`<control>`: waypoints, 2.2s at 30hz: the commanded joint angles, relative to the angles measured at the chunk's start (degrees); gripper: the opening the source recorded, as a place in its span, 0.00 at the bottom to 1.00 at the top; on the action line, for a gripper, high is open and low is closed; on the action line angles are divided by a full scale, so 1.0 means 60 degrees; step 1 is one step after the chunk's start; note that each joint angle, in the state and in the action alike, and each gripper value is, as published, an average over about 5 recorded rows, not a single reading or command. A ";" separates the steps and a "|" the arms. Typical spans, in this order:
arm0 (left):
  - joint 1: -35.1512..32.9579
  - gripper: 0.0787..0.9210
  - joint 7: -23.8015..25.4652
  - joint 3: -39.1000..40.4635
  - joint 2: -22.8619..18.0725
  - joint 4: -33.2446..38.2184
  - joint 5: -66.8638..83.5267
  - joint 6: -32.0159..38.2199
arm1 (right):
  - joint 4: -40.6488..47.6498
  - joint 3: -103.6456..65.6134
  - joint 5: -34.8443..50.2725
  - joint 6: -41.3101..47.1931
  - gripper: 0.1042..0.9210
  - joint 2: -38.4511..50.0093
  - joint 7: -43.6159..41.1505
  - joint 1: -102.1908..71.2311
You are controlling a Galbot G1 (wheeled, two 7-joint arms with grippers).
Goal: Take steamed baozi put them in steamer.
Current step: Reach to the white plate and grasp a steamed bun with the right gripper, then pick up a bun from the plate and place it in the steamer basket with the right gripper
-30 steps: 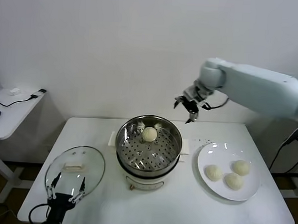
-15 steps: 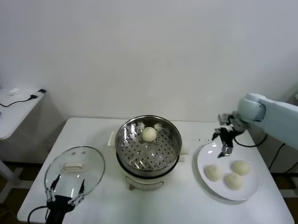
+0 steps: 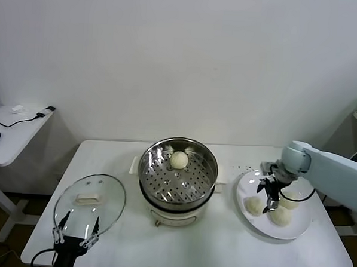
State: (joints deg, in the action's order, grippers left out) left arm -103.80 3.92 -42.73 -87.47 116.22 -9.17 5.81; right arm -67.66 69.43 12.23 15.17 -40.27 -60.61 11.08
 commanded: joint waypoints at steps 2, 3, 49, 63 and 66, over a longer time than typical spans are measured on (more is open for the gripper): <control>0.0008 0.88 0.0000 0.0016 -0.0024 -0.0042 -0.0032 0.0010 | 0.0640 -0.0866 -0.0359 -0.0022 0.88 -0.0421 0.0075 -0.1067; 0.0012 0.88 0.0001 0.0017 -0.0027 -0.0052 -0.0040 0.0012 | 0.0670 -0.0872 -0.0372 -0.0029 0.88 -0.0443 0.0067 -0.1059; -0.0055 0.88 0.0010 0.0331 0.0060 0.0001 -0.0017 0.0015 | 0.1498 0.4517 0.6620 0.0222 0.56 -0.4091 -0.0269 0.7142; -0.0198 0.88 -0.0013 0.0313 0.0272 0.0168 0.0011 0.0089 | 0.1257 0.3816 0.7589 0.1363 0.56 -0.7057 0.0795 0.5831; -0.0236 0.88 -0.0092 0.0303 0.0280 0.0173 0.0005 0.0075 | 0.1243 0.3876 0.7598 0.1540 0.56 -0.7244 0.1029 0.5491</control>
State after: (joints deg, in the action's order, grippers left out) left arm -105.03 3.71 -40.95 -85.95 117.21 -9.15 6.45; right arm -60.24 91.57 52.66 21.27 -74.07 -57.66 45.48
